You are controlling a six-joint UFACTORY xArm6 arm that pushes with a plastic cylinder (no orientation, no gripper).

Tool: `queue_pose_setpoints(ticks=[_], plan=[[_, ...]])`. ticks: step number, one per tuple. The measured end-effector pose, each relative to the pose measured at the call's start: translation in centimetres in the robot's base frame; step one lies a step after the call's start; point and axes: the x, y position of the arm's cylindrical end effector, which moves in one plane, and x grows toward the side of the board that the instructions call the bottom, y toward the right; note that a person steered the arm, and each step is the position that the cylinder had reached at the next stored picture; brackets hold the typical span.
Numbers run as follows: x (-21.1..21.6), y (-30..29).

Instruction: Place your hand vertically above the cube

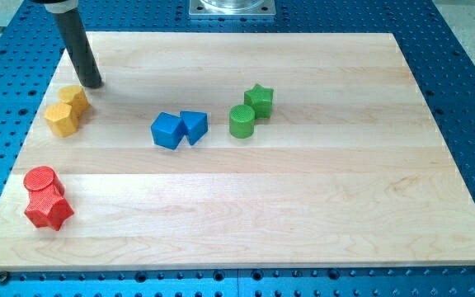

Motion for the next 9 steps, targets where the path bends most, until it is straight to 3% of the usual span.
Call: queue_pose_setpoints(ticks=[3, 9], plan=[[0.0, 1.1], [-1.2, 10.3]])
